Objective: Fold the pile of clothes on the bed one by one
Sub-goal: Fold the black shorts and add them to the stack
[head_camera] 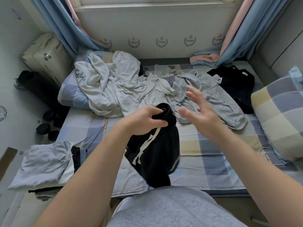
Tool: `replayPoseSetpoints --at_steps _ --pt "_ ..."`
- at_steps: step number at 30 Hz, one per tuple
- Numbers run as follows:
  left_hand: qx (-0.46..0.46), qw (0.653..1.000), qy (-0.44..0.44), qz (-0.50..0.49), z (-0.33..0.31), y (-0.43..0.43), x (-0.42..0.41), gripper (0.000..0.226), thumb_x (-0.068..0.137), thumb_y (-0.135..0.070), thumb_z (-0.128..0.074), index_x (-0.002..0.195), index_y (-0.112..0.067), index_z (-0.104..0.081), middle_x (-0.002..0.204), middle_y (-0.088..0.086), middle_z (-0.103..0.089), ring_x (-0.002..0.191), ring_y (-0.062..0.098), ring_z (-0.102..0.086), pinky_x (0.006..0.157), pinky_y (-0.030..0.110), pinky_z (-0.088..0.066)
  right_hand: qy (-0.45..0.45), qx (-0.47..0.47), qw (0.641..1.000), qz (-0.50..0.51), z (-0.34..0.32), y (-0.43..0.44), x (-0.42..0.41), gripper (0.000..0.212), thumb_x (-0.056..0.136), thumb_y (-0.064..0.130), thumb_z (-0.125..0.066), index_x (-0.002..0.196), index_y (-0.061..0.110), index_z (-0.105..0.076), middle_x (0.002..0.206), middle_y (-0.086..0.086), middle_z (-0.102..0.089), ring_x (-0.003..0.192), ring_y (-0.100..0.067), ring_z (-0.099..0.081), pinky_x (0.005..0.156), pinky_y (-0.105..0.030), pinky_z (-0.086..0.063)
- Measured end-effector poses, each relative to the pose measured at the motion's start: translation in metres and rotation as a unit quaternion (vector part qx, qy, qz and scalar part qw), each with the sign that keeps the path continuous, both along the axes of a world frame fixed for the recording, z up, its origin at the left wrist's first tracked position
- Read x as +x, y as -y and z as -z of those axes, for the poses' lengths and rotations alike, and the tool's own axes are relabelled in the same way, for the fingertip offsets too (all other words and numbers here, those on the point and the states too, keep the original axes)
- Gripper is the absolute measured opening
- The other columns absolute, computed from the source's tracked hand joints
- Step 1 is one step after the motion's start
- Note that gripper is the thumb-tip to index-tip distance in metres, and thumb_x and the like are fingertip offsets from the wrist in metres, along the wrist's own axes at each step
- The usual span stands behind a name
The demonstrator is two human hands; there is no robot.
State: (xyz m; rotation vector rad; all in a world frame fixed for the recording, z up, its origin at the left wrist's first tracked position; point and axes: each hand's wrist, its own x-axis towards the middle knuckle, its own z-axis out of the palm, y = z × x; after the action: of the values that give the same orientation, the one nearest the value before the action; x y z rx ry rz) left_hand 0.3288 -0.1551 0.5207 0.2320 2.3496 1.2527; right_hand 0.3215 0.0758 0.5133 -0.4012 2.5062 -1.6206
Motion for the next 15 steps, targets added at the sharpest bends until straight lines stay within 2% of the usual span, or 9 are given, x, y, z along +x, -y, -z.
replayPoseSetpoints --at_steps 2,4,7,8,10,12,13,15 --pt "-0.056 0.997 0.005 0.043 -0.006 0.0 0.001 0.005 0.093 -0.029 -0.069 0.096 -0.028 -0.073 0.067 -0.006 -0.06 0.058 0.01 -0.054 0.059 0.027 -0.044 0.026 0.068 0.992 -0.104 -0.007 0.01 -0.005 0.067 0.087 0.055 -0.067 0.148 0.045 -0.04 0.152 0.02 -0.04 0.14 0.004 -0.034 0.112 -0.021 -0.029" --pt "-0.095 0.993 0.016 0.069 -0.01 0.001 0.002 0.008 0.091 -0.025 -0.07 0.092 -0.032 -0.073 0.07 -0.004 -0.063 0.062 0.011 -0.056 0.066 0.033 -0.047 0.069 0.136 0.976 -0.155 -0.011 0.017 -0.012 0.054 0.091 0.05 -0.068 0.141 0.045 -0.049 0.149 0.018 -0.046 0.139 -0.003 -0.038 0.117 -0.034 -0.032" --pt "-0.141 0.986 0.025 0.085 -0.015 0.005 0.005 0.016 0.09 -0.019 -0.07 0.091 -0.035 -0.073 0.079 -0.001 -0.069 0.071 0.017 -0.063 0.076 0.039 -0.053 0.115 0.186 0.957 -0.189 -0.016 0.024 -0.022 0.033 0.093 0.043 -0.068 0.125 0.045 -0.062 0.137 0.017 -0.056 0.128 -0.012 -0.051 0.112 -0.041 -0.04" --pt "-0.158 0.983 0.022 0.09 -0.015 0.007 0.006 0.018 0.089 -0.019 -0.07 0.091 -0.036 -0.073 0.083 -0.002 -0.07 0.076 0.018 -0.065 0.078 0.039 -0.053 0.123 0.192 0.951 -0.206 -0.016 0.026 -0.025 0.03 0.093 0.04 -0.067 0.122 0.046 -0.063 0.134 0.018 -0.058 0.126 -0.014 -0.054 0.11 -0.042 -0.041" --pt "-0.167 0.982 0.017 0.091 -0.015 0.01 0.008 0.02 0.088 -0.018 -0.07 0.089 -0.037 -0.072 0.084 -0.004 -0.07 0.08 0.018 -0.066 0.078 0.037 -0.053 0.163 0.184 0.939 -0.242 -0.016 0.029 -0.031 0.037 0.094 0.034 -0.066 0.127 0.048 -0.058 0.134 0.021 -0.059 0.127 -0.01 -0.053 0.11 -0.038 -0.04" --pt "-0.162 0.984 0.009 0.079 -0.015 0.013 0.009 0.025 0.087 -0.016 -0.071 0.083 -0.041 -0.07 0.078 -0.009 -0.068 0.073 0.012 -0.063 0.071 0.029 -0.051 0.225 0.167 0.921 -0.269 -0.015 0.03 -0.035 0.044 0.094 0.029 -0.066 0.134 0.046 -0.055 0.138 0.019 -0.057 0.131 -0.005 -0.049 0.112 -0.035 -0.036" --pt "-0.157 0.985 0.004 0.071 -0.014 0.014 0.009 0.026 0.086 -0.016 -0.071 0.082 -0.041 -0.069 0.074 -0.012 -0.065 0.068 0.008 -0.061 0.065 0.025 -0.048 0.248 0.162 0.912 -0.284 -0.013 0.03 -0.037 0.041 0.094 0.028 -0.066 0.133 0.041 -0.058 0.134 0.017 -0.059 0.128 -0.004 -0.052 0.111 -0.033 -0.037" --pt "-0.147 0.988 -0.012 0.043 -0.013 0.018 0.009 0.019 0.083 -0.017 -0.074 0.082 -0.035 -0.068 0.071 -0.013 -0.062 0.063 0.005 -0.058 0.06 0.023 -0.045 0.261 0.173 0.9 -0.303 -0.008 0.028 -0.036 0.027 0.089 0.033 -0.067 0.116 0.028 -0.069 0.109 0.013 -0.068 0.105 -0.005 -0.062 0.098 -0.033 -0.042"
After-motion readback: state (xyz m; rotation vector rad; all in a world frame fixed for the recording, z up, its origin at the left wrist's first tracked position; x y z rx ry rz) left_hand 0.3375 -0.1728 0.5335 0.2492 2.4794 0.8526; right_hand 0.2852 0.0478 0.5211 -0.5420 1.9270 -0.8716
